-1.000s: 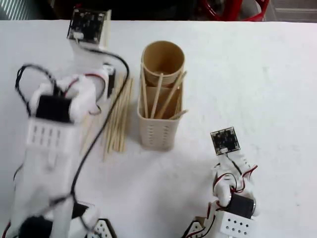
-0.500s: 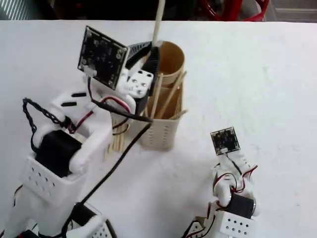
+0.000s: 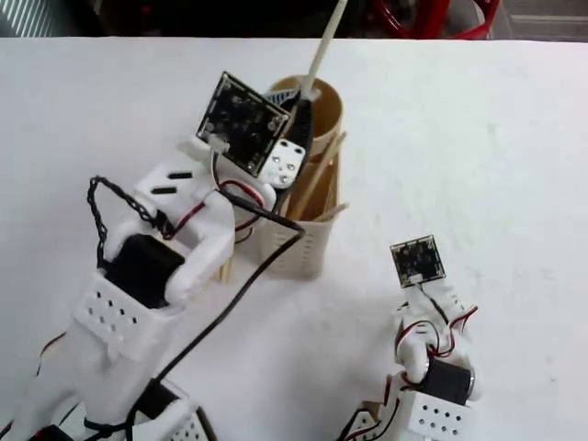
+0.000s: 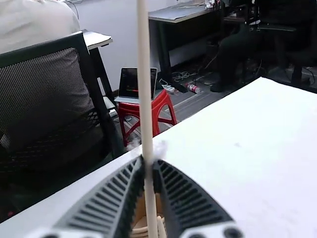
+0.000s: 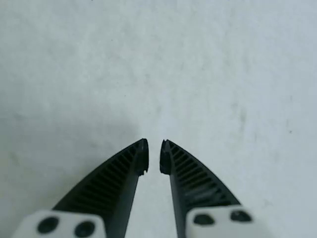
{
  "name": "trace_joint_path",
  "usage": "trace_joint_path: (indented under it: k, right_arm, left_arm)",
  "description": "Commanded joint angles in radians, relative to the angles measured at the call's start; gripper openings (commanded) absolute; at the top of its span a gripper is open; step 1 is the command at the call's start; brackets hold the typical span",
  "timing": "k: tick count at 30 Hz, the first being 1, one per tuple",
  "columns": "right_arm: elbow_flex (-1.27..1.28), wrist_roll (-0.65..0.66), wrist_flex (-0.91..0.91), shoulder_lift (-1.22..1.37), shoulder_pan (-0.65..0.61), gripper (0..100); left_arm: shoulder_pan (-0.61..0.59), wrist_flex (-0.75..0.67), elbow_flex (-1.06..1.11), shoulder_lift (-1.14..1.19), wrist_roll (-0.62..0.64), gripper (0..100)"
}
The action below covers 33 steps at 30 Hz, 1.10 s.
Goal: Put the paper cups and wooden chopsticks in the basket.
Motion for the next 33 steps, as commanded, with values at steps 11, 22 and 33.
trace_joint_path:
  k: [11,22,33]
  right_arm:
    - [0.009,0.005,0.004,-0.005,0.004,5.7]
    - [0.009,0.005,0.004,-0.005,0.004,5.7]
    - [0.009,0.005,0.004,-0.005,0.004,5.7]
  left_arm:
    - [0.002,0.003,-0.011,-0.031,-0.009,9]
    - [-0.522,0.146,0.044,-0.114,0.037,2]
    - [-0.621,-0.295,0.388,0.476,0.029,5]
